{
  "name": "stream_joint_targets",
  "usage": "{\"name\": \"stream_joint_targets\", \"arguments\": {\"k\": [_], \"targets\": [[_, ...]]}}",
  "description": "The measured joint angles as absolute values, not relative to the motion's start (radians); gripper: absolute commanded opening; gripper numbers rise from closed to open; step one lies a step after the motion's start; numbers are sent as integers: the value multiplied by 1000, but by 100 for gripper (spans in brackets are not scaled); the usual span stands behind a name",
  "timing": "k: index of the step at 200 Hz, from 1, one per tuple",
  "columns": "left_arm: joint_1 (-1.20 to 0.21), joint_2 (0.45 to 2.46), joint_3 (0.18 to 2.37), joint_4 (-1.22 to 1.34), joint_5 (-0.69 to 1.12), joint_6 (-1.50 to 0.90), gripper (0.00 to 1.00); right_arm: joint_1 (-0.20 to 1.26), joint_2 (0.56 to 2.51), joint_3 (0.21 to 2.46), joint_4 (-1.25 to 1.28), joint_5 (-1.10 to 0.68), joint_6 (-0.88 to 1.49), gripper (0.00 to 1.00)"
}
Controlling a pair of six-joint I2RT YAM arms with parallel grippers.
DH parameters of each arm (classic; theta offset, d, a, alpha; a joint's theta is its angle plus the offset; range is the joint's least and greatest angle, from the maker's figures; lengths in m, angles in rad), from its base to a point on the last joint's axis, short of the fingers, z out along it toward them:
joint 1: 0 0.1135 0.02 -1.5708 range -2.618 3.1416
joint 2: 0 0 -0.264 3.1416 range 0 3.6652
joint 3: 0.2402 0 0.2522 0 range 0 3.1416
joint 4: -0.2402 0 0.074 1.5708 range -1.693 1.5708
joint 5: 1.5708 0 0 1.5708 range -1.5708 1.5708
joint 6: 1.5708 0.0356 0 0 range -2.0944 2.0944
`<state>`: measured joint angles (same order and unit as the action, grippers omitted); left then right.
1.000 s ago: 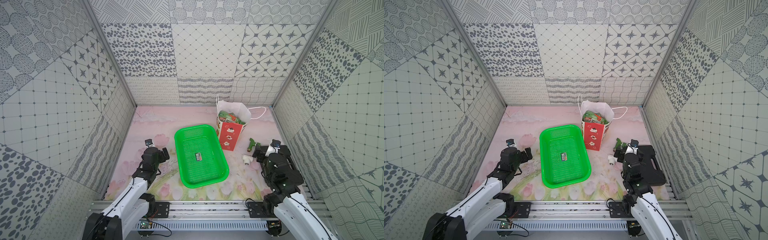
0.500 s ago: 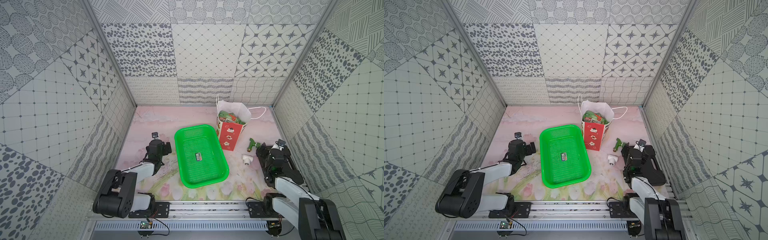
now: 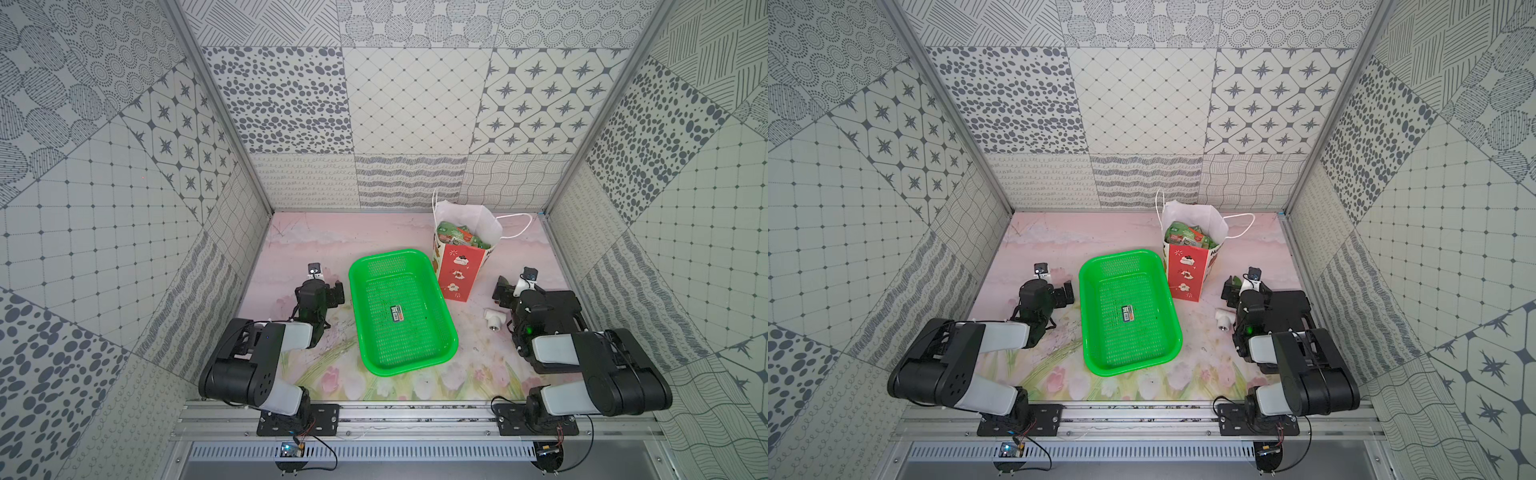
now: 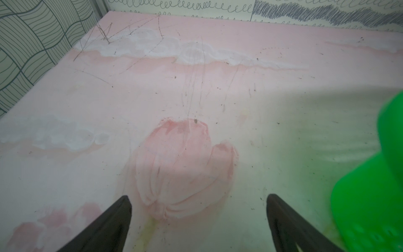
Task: Place the condiment packets inside the bag
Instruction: Reset both arms
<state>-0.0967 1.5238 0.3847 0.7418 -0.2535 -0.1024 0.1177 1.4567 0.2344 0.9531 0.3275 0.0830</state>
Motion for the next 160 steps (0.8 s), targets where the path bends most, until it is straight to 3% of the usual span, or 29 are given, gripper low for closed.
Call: {"name": "stream_joint_targets", "arguments": {"k": [31,160], "targets": [[-87,1562,386,776,-207,-82,99,119,1559,321,941,302,46,97],[-71,1571,394,803,-133,-64,99,98,1559,375,863,265,44,97]]}}
